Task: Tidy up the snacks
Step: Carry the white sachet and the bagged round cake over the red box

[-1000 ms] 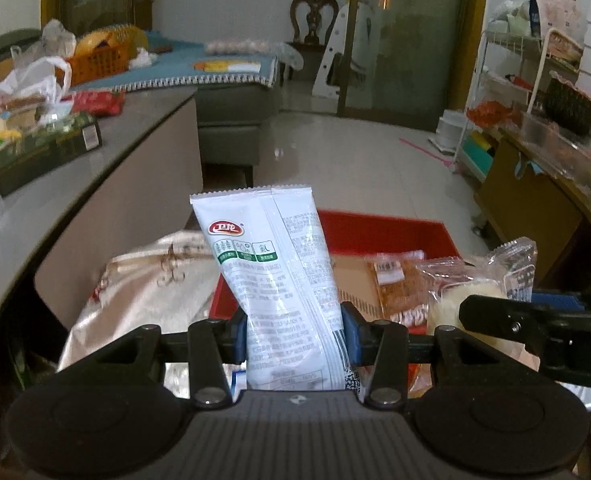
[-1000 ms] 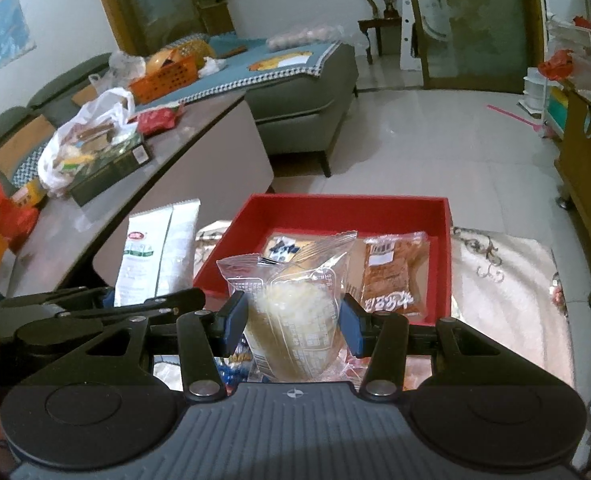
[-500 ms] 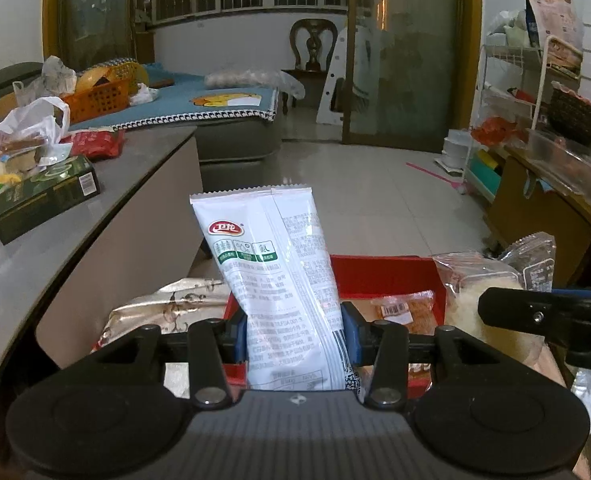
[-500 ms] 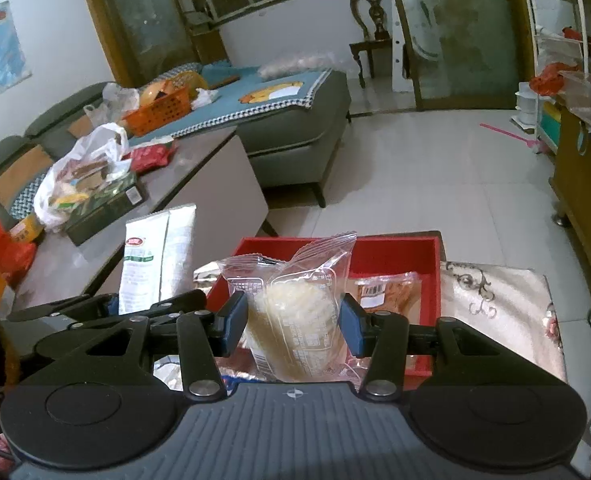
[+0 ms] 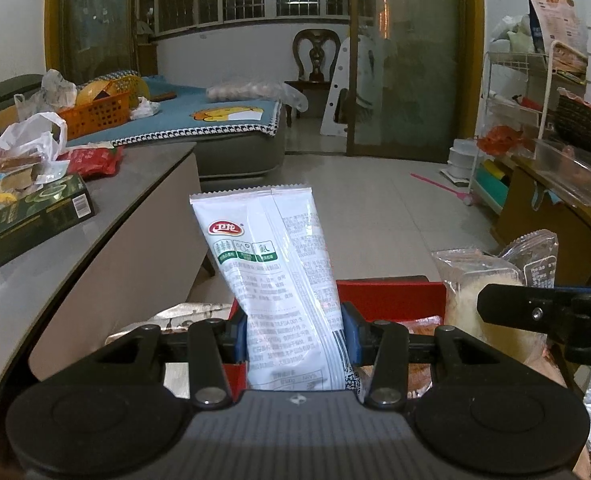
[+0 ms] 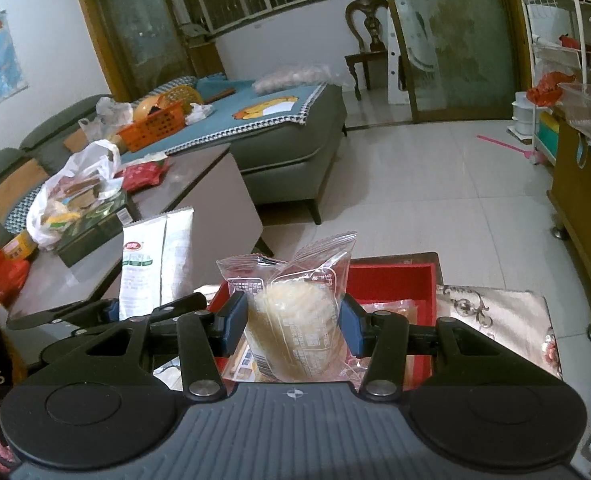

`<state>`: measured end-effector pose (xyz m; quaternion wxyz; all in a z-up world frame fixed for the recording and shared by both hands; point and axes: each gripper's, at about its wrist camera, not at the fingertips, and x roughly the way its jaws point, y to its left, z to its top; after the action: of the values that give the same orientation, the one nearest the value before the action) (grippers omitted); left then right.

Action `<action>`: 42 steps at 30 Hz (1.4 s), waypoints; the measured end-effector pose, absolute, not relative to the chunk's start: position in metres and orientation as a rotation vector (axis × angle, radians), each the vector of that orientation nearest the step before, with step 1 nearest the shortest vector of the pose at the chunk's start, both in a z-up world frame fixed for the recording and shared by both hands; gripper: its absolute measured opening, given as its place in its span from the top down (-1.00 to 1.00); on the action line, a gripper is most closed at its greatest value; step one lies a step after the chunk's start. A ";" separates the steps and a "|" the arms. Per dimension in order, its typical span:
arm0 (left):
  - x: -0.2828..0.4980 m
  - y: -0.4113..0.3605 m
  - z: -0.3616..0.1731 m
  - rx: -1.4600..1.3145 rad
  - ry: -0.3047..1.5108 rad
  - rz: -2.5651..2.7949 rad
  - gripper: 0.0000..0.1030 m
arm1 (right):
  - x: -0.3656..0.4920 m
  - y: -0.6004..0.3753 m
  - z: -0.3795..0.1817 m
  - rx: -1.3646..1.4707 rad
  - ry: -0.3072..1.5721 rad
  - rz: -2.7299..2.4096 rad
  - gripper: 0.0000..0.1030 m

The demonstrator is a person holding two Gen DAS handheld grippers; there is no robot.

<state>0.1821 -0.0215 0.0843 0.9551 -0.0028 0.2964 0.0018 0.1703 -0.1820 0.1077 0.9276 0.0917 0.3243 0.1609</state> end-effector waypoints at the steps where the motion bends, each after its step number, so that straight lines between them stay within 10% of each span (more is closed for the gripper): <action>1: 0.184 -0.022 0.084 -0.003 0.600 0.006 0.26 | 0.172 -0.182 0.107 0.189 0.664 0.329 -0.11; 42: 0.246 -0.044 0.037 0.057 0.680 0.043 0.26 | 0.232 -0.182 0.060 0.166 0.779 0.298 -0.11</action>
<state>0.2460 -0.0443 0.0373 0.9421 0.0280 0.3335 0.0212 0.2317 -0.1821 0.0599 0.9110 0.0804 0.3778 0.1446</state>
